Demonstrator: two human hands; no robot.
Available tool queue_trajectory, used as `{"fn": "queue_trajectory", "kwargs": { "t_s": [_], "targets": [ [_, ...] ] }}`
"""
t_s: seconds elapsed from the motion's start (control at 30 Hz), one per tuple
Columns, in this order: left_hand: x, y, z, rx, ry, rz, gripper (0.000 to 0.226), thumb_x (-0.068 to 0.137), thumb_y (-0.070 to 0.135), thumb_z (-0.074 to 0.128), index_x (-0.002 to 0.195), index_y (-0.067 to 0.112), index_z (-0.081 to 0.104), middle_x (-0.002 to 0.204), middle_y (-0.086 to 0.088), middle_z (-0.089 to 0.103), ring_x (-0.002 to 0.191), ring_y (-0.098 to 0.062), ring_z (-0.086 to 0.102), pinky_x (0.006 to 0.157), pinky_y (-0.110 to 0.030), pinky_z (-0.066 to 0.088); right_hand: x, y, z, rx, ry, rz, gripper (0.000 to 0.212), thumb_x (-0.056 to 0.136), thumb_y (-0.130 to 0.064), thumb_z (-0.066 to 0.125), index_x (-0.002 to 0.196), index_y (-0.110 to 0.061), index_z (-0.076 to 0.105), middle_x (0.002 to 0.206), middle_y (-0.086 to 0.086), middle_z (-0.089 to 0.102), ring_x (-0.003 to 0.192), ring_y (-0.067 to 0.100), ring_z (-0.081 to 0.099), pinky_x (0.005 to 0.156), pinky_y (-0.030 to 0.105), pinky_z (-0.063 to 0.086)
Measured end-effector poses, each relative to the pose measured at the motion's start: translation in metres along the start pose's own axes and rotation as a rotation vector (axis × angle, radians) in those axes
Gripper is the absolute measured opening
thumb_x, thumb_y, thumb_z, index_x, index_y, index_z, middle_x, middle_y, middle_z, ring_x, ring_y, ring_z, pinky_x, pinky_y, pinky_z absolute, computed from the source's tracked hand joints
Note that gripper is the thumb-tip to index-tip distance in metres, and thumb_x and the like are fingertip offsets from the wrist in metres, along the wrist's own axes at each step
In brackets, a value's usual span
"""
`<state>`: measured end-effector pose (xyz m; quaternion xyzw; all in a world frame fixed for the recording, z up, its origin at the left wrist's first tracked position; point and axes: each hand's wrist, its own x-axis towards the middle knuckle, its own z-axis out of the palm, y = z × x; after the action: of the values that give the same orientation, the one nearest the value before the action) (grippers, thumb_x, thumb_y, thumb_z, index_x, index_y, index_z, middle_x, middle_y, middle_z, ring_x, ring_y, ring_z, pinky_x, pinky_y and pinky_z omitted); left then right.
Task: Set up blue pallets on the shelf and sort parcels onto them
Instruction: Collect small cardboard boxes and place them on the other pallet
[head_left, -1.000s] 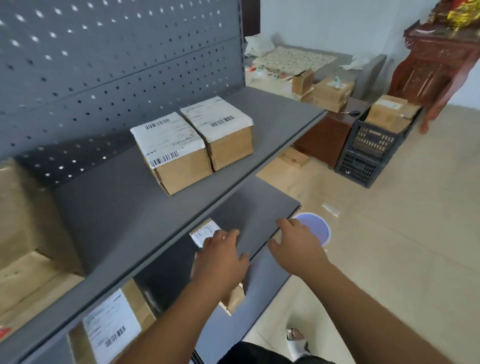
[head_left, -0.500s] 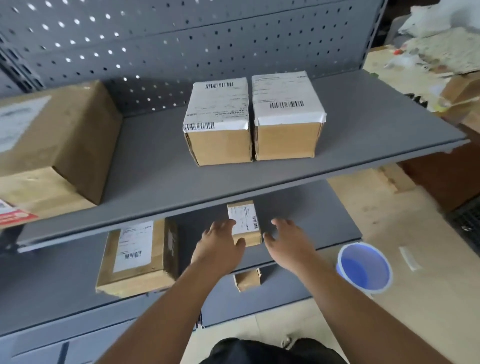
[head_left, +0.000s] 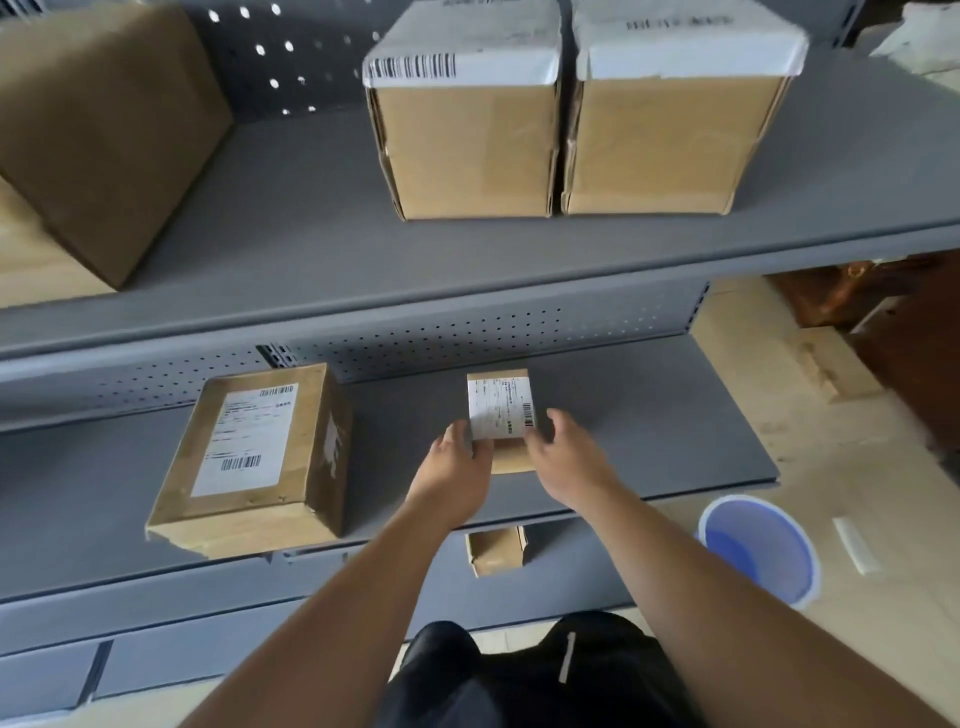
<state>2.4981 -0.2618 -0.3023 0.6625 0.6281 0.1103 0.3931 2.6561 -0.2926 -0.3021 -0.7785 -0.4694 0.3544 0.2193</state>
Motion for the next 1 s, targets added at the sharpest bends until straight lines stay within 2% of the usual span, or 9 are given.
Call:
{"fn": "queue_trajectory", "kwargs": {
  "t_s": [0.07,0.2,0.3,0.5,0.63,0.67,0.77,0.87,1.0],
  "targets": [
    [0.009,-0.005,0.009,-0.058,-0.002,-0.031,0.041,0.105,0.043,0.038,0.139,0.022,0.048,0.136,-0.004,0.061,0.117,-0.027,0.059,0.1,-0.043,0.05,0.007,0.006,0.006,0.039,-0.018,0.008,0.061,0.104,-0.043,0.046,0.156,-0.013,0.034,0.153,0.013,0.049,0.136,0.034,0.05,0.106,0.041,0.041],
    [0.024,-0.011,0.02,-0.155,0.016,-0.122,0.043,0.104,0.045,0.037,0.139,0.025,0.05,0.112,0.005,0.062,0.093,-0.019,0.063,0.074,-0.035,0.047,0.016,0.012,0.013,0.158,-0.034,0.029,0.055,0.103,-0.047,0.046,0.152,-0.022,0.042,0.148,0.002,0.056,0.125,0.025,0.056,0.095,0.035,0.044],
    [0.027,-0.013,0.022,-0.189,0.029,-0.135,0.038,0.102,0.043,0.041,0.136,0.028,0.051,0.098,0.013,0.062,0.081,-0.012,0.062,0.061,-0.03,0.045,0.018,0.013,0.016,0.192,-0.038,0.006,0.05,0.103,-0.046,0.048,0.147,-0.024,0.049,0.143,-0.001,0.06,0.122,0.022,0.058,0.096,0.036,0.046],
    [0.014,-0.008,0.008,-0.27,0.037,-0.185,0.038,0.101,0.041,0.044,0.136,0.028,0.053,0.1,0.017,0.061,0.082,-0.009,0.062,0.061,-0.028,0.044,0.006,0.001,0.011,0.246,-0.025,0.002,0.042,0.1,-0.04,0.057,0.14,-0.024,0.054,0.133,-0.003,0.065,0.114,0.02,0.06,0.087,0.031,0.046],
    [-0.008,-0.001,-0.013,-0.333,0.047,-0.228,0.039,0.101,0.04,0.048,0.138,0.028,0.054,0.102,0.018,0.062,0.087,-0.005,0.06,0.062,-0.024,0.042,-0.011,-0.017,0.002,0.265,-0.068,0.014,0.035,0.1,-0.039,0.058,0.133,-0.027,0.057,0.12,-0.007,0.065,0.101,0.014,0.058,0.072,0.026,0.044],
    [-0.014,0.001,-0.018,-0.348,0.049,-0.237,0.039,0.101,0.04,0.048,0.138,0.028,0.054,0.102,0.017,0.062,0.088,-0.005,0.061,0.061,-0.022,0.042,-0.016,-0.023,-0.001,0.278,-0.085,0.022,0.034,0.1,-0.039,0.058,0.133,-0.027,0.057,0.117,-0.008,0.064,0.1,0.014,0.058,0.073,0.028,0.046],
    [-0.033,0.011,-0.036,-0.397,0.065,-0.271,0.035,0.101,0.042,0.05,0.134,0.03,0.054,0.103,0.017,0.063,0.089,-0.006,0.061,0.06,-0.02,0.042,-0.029,-0.037,-0.009,0.331,-0.091,0.038,0.03,0.099,-0.037,0.061,0.126,-0.024,0.062,0.117,-0.004,0.068,0.106,0.018,0.063,0.094,0.04,0.051],
    [-0.051,0.021,-0.049,-0.444,0.08,-0.319,0.031,0.102,0.046,0.049,0.13,0.034,0.052,0.105,0.015,0.064,0.09,-0.008,0.062,0.06,-0.022,0.043,-0.045,-0.05,-0.018,0.382,-0.094,0.056,0.019,0.097,-0.038,0.064,0.111,-0.026,0.064,0.109,-0.004,0.071,0.096,0.015,0.065,0.09,0.038,0.052],
    [-0.074,0.029,-0.055,-0.55,0.115,-0.391,0.027,0.1,0.042,0.051,0.125,0.032,0.052,0.106,0.006,0.068,0.091,-0.015,0.066,0.063,-0.028,0.051,-0.063,-0.055,-0.027,0.49,-0.145,0.117,0.021,0.095,-0.037,0.067,0.11,-0.023,0.065,0.108,-0.002,0.071,0.1,0.021,0.067,0.097,0.051,0.054]
  ]
}}
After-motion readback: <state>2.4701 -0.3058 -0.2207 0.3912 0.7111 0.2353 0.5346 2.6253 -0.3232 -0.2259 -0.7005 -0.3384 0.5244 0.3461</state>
